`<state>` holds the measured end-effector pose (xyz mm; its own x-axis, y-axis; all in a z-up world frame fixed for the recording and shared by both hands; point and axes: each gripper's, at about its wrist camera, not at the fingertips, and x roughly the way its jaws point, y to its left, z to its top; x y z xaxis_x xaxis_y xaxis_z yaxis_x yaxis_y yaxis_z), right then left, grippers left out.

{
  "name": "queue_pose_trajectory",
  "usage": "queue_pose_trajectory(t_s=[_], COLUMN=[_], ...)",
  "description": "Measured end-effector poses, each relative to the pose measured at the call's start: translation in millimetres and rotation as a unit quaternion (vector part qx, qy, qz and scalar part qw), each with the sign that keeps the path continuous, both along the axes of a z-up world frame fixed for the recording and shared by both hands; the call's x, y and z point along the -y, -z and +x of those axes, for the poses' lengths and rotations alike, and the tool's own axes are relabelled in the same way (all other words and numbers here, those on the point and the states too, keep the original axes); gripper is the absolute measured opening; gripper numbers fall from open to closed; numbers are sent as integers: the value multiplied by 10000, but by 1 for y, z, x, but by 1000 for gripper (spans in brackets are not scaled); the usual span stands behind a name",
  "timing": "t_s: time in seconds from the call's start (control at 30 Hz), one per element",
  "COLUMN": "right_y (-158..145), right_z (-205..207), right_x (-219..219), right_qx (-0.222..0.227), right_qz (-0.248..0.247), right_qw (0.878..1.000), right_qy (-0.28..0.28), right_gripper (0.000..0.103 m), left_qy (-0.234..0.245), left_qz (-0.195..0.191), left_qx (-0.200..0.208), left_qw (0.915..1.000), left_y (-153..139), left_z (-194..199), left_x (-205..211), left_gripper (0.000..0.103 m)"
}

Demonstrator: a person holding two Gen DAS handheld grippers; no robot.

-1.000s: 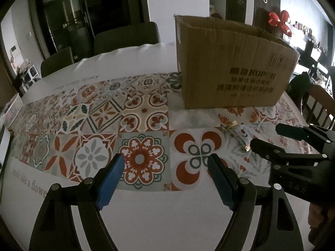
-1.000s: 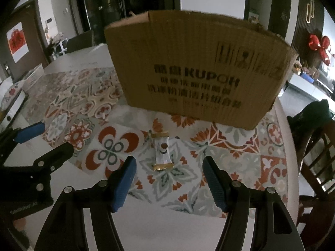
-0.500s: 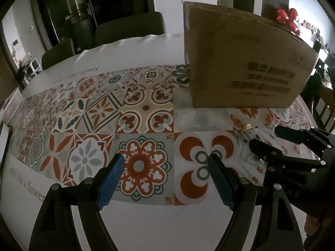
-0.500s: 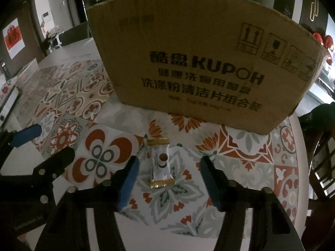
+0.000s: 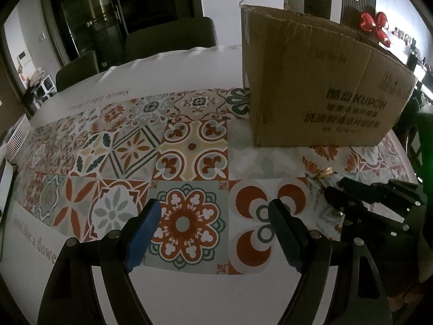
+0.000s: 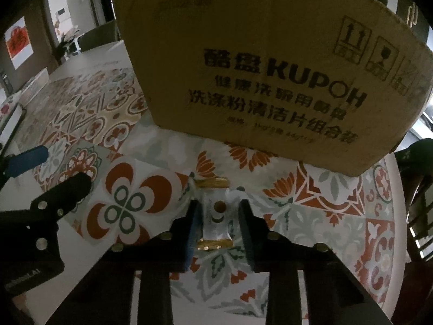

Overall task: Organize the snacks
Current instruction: 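Grasp the white-and-gold wrapped snack with the right tool, then carry the white-and-gold snack into the box with the right tool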

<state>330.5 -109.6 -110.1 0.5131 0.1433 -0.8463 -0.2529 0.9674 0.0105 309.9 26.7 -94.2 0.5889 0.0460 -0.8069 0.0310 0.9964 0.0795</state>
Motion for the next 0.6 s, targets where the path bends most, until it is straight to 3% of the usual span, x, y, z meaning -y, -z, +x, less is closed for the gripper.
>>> queue_pose_trajectory(t_s=[0.3, 0.6], right_y=[-11, -42], right_z=[-14, -37], right_x=[4, 21], right_qx=[170, 508], right_qz=[79, 411], right_qw=[9998, 9977], right_qy=[-6, 175], right_gripper=[21, 21], left_qy=[49, 212], left_qz=[31, -65], left_qx=[130, 514], left_qw=[9999, 9984], left_y=[-9, -39], left_z=[-6, -22], left_x=[3, 9], left_gripper=[81, 81])
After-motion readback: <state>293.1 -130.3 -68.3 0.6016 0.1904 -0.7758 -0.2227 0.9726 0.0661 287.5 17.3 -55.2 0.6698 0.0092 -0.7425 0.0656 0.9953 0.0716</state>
